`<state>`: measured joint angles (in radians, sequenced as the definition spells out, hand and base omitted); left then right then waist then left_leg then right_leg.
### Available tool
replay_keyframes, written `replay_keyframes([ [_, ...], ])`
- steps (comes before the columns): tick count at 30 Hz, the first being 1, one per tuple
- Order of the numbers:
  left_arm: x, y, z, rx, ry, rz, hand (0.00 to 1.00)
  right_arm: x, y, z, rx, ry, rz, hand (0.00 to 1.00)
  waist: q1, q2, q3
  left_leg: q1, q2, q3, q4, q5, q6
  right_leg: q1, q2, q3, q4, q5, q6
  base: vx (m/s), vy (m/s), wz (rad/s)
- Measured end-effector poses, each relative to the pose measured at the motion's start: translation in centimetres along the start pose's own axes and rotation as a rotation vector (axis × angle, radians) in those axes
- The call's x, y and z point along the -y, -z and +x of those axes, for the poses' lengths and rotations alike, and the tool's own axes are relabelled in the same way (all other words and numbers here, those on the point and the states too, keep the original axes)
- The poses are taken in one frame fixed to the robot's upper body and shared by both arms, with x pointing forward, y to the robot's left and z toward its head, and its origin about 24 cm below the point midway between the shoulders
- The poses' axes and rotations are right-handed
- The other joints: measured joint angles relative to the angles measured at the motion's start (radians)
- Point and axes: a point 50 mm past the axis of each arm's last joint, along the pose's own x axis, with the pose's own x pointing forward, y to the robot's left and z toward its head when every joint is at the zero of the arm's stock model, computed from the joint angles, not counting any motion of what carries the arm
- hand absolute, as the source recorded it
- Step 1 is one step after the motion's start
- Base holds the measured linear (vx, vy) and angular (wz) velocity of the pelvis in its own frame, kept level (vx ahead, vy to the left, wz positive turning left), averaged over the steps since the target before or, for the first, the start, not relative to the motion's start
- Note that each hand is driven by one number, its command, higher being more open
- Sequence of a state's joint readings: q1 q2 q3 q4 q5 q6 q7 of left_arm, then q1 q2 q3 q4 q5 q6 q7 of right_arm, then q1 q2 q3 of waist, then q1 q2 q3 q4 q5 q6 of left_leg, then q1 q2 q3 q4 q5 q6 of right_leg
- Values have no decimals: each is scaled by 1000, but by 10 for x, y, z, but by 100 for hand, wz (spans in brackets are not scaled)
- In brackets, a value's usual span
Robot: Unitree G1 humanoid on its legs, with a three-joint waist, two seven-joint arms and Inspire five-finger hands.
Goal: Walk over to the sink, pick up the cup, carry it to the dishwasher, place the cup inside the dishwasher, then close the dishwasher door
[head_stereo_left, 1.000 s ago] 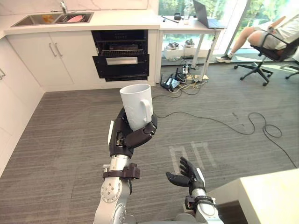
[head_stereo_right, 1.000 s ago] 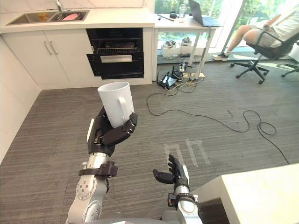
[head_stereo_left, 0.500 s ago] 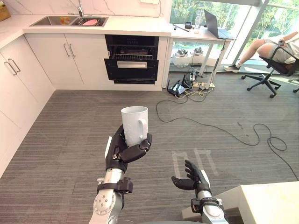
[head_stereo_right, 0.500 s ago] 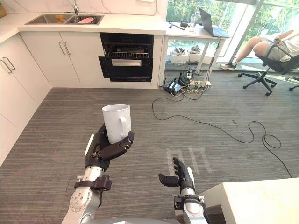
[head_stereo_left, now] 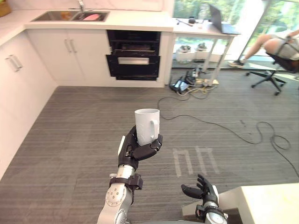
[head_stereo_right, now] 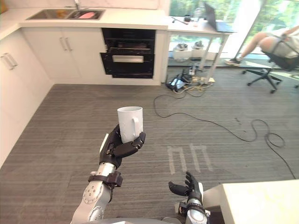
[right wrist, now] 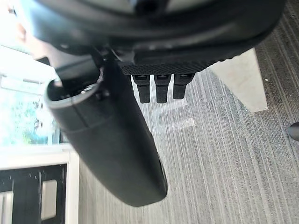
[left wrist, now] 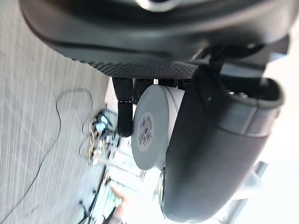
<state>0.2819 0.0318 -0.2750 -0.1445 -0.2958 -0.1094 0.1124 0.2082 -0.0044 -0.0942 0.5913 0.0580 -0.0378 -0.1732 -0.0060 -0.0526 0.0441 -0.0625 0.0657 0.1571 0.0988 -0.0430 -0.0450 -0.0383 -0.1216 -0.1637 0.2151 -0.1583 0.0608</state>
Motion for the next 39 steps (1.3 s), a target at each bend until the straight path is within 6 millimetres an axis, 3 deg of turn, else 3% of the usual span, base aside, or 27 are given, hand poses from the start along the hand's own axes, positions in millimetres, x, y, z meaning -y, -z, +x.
replay_keyframes([
  [3,-15,-5,1,22,-71,10,30,-5,-19,8,57,-6,4,90,10,-2,24,-67,-21,-75,69,-2,3,0,-24,-83,27,-19,3,-25,11,87],
  [5,-20,-9,2,36,-98,14,30,-8,-33,11,103,-9,13,90,21,3,45,-107,-22,-61,100,-6,2,2,-35,-136,42,-32,2,-79,21,85],
  [7,-25,-8,0,33,-123,7,30,-9,-44,14,138,-8,19,90,38,12,54,-132,16,14,131,-44,7,10,-38,-170,43,-34,2,-67,10,65],
  [8,-24,-8,0,33,-127,-3,30,-6,-53,14,174,5,19,90,41,23,62,-140,58,107,165,-48,8,21,-41,-193,45,-41,9,10,39,51],
  [9,-24,-8,0,32,-127,-5,30,-4,-60,16,200,13,14,90,42,28,65,-149,64,128,185,-53,15,17,-56,-201,60,-54,20,14,65,41],
  [13,-24,-8,0,31,-126,-3,30,-5,-76,16,260,14,19,90,38,28,65,-166,32,130,241,-107,34,12,-103,-199,94,-92,42,75,123,9],
  [15,-23,-7,0,28,-123,-3,30,-5,-78,15,271,17,13,90,32,24,68,-168,3,130,307,-174,51,17,-149,-198,163,-127,73,200,176,11],
  [16,-22,-6,-1,26,-123,-10,30,-4,-80,14,278,18,8,90,20,25,71,-156,-12,124,326,-192,60,-10,-181,-176,267,-131,75,243,149,15],
  [17,-22,-6,-2,25,-124,-10,30,-5,-80,14,280,16,3,90,14,25,71,-147,-22,123,330,-201,67,-34,-198,-154,335,-127,68,290,151,24],
  [18,-22,-8,-2,30,-121,-7,30,-6,-80,13,282,14,6,90,6,20,76,-118,-43,109,331,-216,82,-86,-217,-91,476,-96,17,313,167,41],
  [19,-20,-11,-2,39,-114,-9,30,-8,-79,11,283,11,10,90,-6,20,81,-88,-48,87,320,-225,95,-143,-210,-11,608,-70,-26,319,144,50],
  [22,-20,-21,-2,85,-109,-8,30,-17,-90,0,355,-30,15,90,-10,24,89,-20,-48,37,273,-242,98,-239,-107,84,665,-149,-19,300,47,45],
  [23,-20,-22,-2,86,-109,-8,30,-17,-90,-1,357,-32,15,90,-10,24,89,-17,-48,36,272,-242,98,-242,-104,84,663,-151,-18,304,-27,37],
  [24,-18,-26,-1,107,-101,-11,30,-23,-99,-6,405,-57,19,90,-9,24,89,25,-48,16,234,-246,90,-299,-51,88,611,-161,-24,254,-49,31],
  [25,-17,-27,-1,111,-99,-12,30,-24,-102,-7,419,-64,20,90,-10,25,87,37,-47,7,226,-248,85,-317,-33,88,576,-160,-24,323,-87,59],
  [26,-15,-28,1,120,-92,-16,30,-25,-107,-10,445,-69,23,90,-14,24,83,47,-47,-19,222,-262,60,-336,-2,94,466,-149,-20,416,-150,68],
  [27,-14,-28,1,121,-87,-15,30,-25,-108,-12,456,-67,17,90,-16,9,76,60,-55,-44,235,-291,27,-336,11,102,367,-64,-41,445,-171,82],
  [28,-13,-25,2,108,-86,-24,30,-23,-106,-12,452,-62,7,90,-19,21,75,68,-44,-66,252,-309,17,-321,14,93,388,-58,-21,396,-147,73],
  [30,-8,-20,0,89,-95,-57,30,-18,-101,-16,447,-60,-11,90,-14,60,66,57,26,-50,352,-316,-5,-251,44,20,369,-85,-60,379,-137,60],
  [31,-7,-20,0,90,-97,-64,30,-18,-102,-18,455,-63,-13,90,-14,67,68,36,43,-43,416,-309,-14,-227,55,8,356,-89,-67,498,-214,43],
  [33,-8,-20,-2,92,-106,-68,30,-21,-111,-29,516,-90,-17,90,5,76,79,-104,134,-5,796,-209,5,-104,90,-2,278,-101,-88,385,-167,2],
  [35,-7,-21,-4,94,-96,-69,30,-23,-121,-38,572,-101,-6,90,23,79,79,-170,168,20,903,-227,0,-14,97,15,211,-102,-89,327,-62,-25],
  [38,-5,-26,-7,116,-68,-77,30,-21,-132,-44,634,-93,12,90,42,83,75,-259,182,48,808,-267,0,62,90,37,141,-102,-89,373,63,-23],
  [39,-5,-27,-7,121,-66,-78,30,-20,-133,-44,637,-85,13,90,49,86,73,-290,171,48,712,-270,0,83,81,43,119,-106,-83,294,170,-16],
])
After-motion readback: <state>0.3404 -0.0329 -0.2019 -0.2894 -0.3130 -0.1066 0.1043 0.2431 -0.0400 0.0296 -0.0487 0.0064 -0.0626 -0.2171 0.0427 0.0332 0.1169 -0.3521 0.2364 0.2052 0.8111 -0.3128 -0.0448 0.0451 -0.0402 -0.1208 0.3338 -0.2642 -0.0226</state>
